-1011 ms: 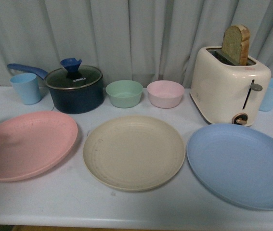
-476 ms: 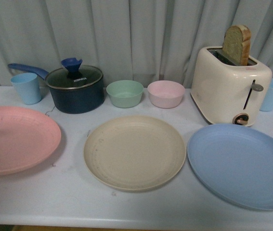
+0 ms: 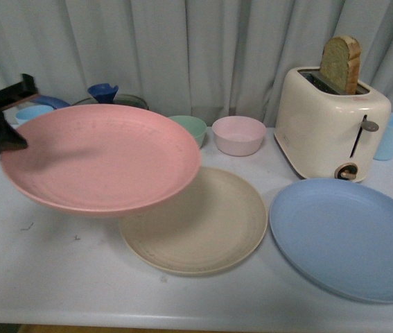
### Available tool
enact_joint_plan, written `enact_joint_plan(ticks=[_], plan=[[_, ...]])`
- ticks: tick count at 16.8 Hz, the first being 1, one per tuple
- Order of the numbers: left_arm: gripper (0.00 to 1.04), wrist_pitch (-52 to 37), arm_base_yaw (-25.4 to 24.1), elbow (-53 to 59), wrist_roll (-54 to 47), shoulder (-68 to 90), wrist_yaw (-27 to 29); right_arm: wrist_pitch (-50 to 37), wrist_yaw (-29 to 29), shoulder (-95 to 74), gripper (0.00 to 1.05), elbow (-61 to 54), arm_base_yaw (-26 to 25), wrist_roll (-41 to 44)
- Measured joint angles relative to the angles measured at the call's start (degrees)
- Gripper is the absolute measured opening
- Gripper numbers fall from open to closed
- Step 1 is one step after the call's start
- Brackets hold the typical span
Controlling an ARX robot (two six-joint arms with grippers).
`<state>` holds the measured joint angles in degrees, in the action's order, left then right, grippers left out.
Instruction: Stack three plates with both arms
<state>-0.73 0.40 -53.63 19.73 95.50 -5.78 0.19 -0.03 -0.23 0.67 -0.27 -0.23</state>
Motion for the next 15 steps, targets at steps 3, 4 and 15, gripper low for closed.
enact_joint_plan(ticks=[3, 4, 15], plan=[[0.03, -2.84, 8.15, 0.44, 4.42, 2.78, 2.99, 0.0, 0.02, 0.0, 0.98, 0.0, 0.0, 0.0], [0.03, -3.69, 9.46, 0.44, 4.74, 4.24, 3.87, 0.0, 0.02, 0.0, 0.98, 0.0, 0.0, 0.0], [0.03, -9.49, 15.61, -3.17, 5.64, 16.9, 7.17, 0.0, 0.02, 0.0, 0.98, 0.0, 0.0, 0.0]])
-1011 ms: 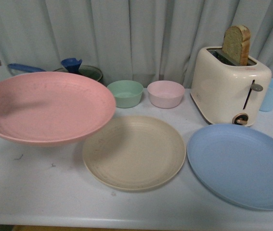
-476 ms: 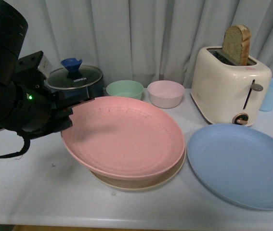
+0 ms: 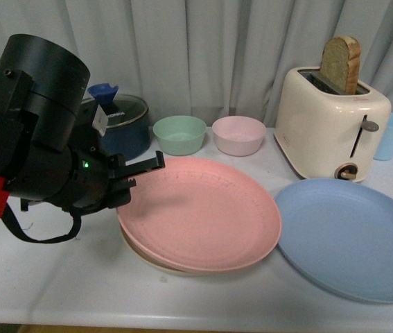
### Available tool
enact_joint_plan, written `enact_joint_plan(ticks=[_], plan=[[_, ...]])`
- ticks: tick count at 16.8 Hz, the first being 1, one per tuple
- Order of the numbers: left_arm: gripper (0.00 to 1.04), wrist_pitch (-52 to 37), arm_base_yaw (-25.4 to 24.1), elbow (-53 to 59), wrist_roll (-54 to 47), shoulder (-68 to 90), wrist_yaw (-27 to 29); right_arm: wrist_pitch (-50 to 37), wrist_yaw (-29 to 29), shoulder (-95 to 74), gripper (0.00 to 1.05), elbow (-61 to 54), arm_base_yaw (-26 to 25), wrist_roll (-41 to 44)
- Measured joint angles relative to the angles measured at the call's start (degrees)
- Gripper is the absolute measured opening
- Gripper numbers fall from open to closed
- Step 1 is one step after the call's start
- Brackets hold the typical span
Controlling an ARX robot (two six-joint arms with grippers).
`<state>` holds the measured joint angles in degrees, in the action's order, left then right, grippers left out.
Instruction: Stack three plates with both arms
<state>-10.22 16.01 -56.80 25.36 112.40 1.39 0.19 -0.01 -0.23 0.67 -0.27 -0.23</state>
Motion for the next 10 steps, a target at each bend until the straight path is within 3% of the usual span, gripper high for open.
enact_joint_plan(ticks=[3, 4, 7, 10], plan=[[0.04, -0.63, 0.09, -2.23, -0.55, 2.14, 0.17, 0.02, 0.0, 0.0, 0.98, 0.0, 0.0, 0.0], [0.28, -2.1, -0.04, -1.9, -3.15, 2.4, 0.61, 0.0, -0.02, 0.0, 0.98, 0.0, 0.0, 0.0], [0.66, -6.71, -0.52, 5.92, -8.26, -4.52, 0.15, 0.0, 0.0, 0.0, 0.98, 0.0, 0.0, 0.0], [1.0, -23.52, 0.92, 23.32, -17.18, -26.51, 0.61, 0.02, 0.0, 0.0, 0.98, 0.0, 0.0, 0.0]])
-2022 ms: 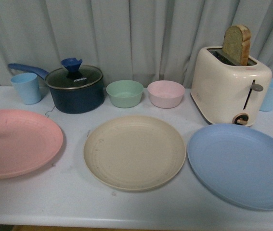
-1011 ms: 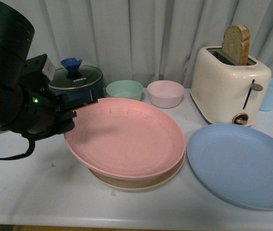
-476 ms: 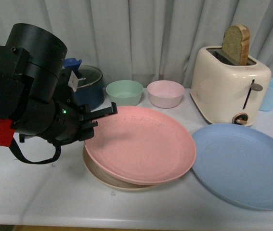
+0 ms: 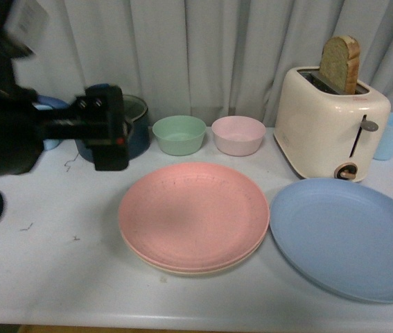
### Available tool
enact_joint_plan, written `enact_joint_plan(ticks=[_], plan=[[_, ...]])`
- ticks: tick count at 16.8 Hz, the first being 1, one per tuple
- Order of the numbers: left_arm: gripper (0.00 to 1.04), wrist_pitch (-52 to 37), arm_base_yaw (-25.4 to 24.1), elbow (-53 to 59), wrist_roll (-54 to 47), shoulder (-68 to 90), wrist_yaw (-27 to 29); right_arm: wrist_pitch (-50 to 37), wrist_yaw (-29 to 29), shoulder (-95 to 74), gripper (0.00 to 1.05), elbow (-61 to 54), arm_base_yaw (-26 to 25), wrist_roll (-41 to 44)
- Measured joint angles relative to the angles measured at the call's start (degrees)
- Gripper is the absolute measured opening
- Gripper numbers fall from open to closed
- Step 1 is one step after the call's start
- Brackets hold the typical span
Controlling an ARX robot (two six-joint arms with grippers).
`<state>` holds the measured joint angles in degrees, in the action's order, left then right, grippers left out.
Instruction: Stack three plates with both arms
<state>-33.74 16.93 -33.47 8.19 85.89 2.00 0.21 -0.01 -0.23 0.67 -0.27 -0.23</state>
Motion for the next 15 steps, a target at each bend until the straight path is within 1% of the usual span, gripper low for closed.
enact_joint_plan(ticks=[1, 2, 3, 4, 5, 6, 8, 9, 12, 15], plan=[[0.95, -6.36, 0.92, 3.54, -1.99, -3.87, 2.43, -0.02, 0.0, 0.0, 0.98, 0.0, 0.0, 0.0], [0.82, -19.23, 0.68, 7.19, -4.72, -2.89, 9.62, -0.04, -0.04, 0.0, 0.98, 0.0, 0.0, 0.0], [0.7, -24.85, -1.49, 13.2, -6.1, -2.54, 12.46, 0.0, 0.09, 0.0, 0.98, 0.0, -0.07, 0.0], [0.55, -26.32, -3.8, 17.55, -6.82, -6.01, 11.93, 0.02, 0.04, 0.0, 0.98, 0.0, -0.04, 0.0], [0.42, -27.12, -4.96, 18.86, -7.15, -10.49, 10.58, 0.02, 0.04, 0.0, 0.98, 0.0, -0.04, 0.0], [0.3, -31.3, -6.12, 21.27, -7.17, -11.8, 9.03, 0.0, 0.02, 0.0, 0.98, 0.0, -0.04, 0.0], [0.03, -26.03, -8.28, 26.73, -7.17, -15.91, 6.69, 0.04, 0.02, 0.0, 0.98, 0.0, -0.04, 0.0], [0.01, -25.86, -8.46, 26.84, -7.1, -16.46, 6.43, 0.04, 0.02, 0.0, 0.98, 0.0, -0.04, 0.0], [0.02, -24.46, -9.64, 27.32, -7.32, -21.29, 5.51, 0.0, 0.02, 0.0, 0.98, 0.0, -0.04, 0.0], [0.02, -16.7, -11.69, 30.8, -7.34, -30.84, 3.06, 0.02, 0.02, 0.0, 0.98, 0.0, -0.04, 0.0]])
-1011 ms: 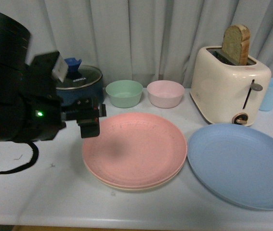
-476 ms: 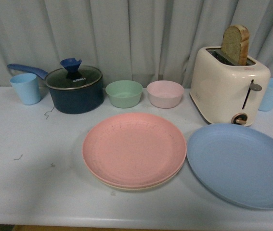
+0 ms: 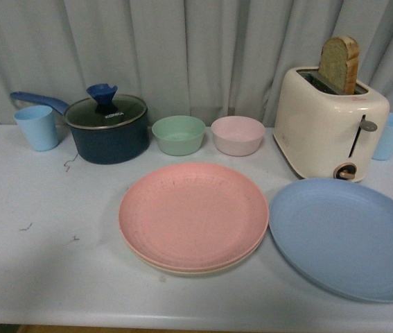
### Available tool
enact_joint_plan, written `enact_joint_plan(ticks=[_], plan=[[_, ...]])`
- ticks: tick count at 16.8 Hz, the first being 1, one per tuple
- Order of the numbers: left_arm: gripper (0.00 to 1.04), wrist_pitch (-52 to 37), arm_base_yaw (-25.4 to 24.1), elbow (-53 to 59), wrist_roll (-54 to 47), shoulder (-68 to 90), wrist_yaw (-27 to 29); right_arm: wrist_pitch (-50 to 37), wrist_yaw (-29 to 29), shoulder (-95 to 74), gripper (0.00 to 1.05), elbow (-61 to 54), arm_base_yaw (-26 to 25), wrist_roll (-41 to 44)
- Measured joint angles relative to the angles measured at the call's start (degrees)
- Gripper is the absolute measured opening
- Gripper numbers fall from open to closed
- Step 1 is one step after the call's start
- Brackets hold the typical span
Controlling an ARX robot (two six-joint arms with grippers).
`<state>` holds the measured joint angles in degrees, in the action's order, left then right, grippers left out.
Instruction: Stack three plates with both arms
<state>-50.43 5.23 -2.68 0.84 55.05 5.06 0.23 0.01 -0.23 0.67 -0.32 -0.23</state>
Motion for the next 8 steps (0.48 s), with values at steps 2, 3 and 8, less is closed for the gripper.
enact_joint_plan(ticks=[2, 3, 8], plan=[[0.02, 3.87, -4.35, 0.63, -0.02, -5.9, -4.15, 0.0, 0.0, 0.0, 0.98, 0.0, 0.0, 0.0], [0.02, 6.58, -5.6, 0.98, 0.02, -9.07, -4.22, 0.0, 0.0, 0.0, 0.98, 0.0, 0.0, 0.0], [0.02, 17.42, -5.07, 2.01, -0.02, -21.31, -5.05, 0.0, 0.0, 0.0, 0.98, 0.0, 0.0, 0.02]])
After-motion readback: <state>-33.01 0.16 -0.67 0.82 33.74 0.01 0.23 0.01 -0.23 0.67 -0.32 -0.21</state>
